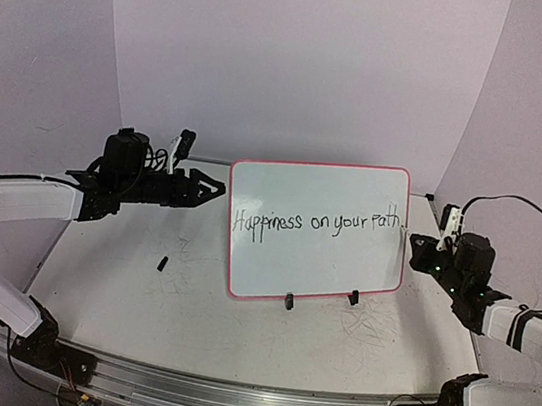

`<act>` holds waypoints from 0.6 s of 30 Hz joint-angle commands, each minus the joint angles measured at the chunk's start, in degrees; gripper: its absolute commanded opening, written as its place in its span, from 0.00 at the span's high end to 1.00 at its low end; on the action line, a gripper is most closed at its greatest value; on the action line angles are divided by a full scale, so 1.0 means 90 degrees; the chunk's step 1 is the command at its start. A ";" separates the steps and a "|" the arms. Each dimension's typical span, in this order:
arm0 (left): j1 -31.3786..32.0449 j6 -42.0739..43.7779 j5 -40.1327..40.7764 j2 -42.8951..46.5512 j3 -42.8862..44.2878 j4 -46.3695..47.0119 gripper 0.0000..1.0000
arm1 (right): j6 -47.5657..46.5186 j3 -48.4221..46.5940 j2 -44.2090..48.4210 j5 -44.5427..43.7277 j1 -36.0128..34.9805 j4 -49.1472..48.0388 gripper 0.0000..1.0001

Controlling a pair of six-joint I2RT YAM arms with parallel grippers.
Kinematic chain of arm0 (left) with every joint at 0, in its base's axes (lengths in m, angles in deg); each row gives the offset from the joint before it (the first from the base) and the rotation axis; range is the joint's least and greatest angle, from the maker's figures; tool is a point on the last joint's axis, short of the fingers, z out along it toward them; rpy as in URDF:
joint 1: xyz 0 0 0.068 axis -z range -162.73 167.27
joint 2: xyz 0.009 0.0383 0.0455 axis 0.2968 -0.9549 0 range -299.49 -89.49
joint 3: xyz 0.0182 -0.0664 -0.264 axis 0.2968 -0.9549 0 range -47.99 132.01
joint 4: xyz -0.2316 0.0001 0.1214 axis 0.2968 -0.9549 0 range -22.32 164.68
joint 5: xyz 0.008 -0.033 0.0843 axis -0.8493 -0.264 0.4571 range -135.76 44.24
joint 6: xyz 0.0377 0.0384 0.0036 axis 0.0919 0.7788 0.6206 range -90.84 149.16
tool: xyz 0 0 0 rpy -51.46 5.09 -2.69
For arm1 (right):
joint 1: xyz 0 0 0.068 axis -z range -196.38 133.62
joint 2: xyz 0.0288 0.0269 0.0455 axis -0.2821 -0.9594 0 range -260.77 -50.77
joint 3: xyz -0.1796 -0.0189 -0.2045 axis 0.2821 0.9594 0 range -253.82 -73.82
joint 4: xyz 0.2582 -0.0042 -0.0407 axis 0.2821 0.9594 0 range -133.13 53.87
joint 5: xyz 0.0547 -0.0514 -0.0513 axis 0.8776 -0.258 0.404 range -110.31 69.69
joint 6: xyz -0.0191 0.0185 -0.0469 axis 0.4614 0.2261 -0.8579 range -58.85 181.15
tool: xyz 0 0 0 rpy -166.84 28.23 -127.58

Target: Write a sentence on the whiteboard

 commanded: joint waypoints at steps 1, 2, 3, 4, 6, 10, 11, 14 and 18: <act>0.0018 0.0036 -0.0028 0.0229 -0.0025 0.0243 0.30 | 0.0044 -0.0225 -0.0081 -0.0159 0.0039 -0.0442 1.00; 0.0018 0.0043 -0.0034 0.0242 -0.0032 0.0240 0.30 | 0.0040 -0.0223 -0.0083 -0.0176 0.0040 -0.0458 1.00; 0.0018 0.0049 -0.0046 0.0247 -0.0037 0.0235 0.30 | 0.0034 -0.0221 -0.0080 -0.0182 0.0038 -0.0472 1.00; 0.0018 0.0051 -0.0068 0.0245 -0.0047 0.0233 0.30 | 0.0035 -0.0225 -0.0081 -0.0186 0.0035 -0.0492 1.00; 0.0018 0.0051 -0.0097 0.0238 -0.0057 0.0227 0.30 | 0.0027 -0.0238 -0.0110 -0.0197 0.0040 -0.0513 1.00; 0.0022 0.0041 -0.0104 0.0231 -0.0059 0.0215 0.30 | 0.0026 -0.0291 -0.0250 -0.0193 0.0037 -0.0563 1.00; 0.0018 0.0033 -0.0107 0.0242 -0.0061 0.0213 0.31 | 0.0035 -0.0304 -0.0305 -0.0196 0.0040 -0.0568 1.00; 0.0018 0.0031 -0.0090 0.0350 -0.0068 0.0185 0.31 | 0.0033 -0.0312 -0.0378 -0.0208 0.0041 -0.0594 1.00; 0.0019 0.0043 -0.0038 0.0493 -0.0082 0.0106 0.31 | 0.0032 -0.0339 -0.0481 -0.0205 0.0037 -0.0654 1.00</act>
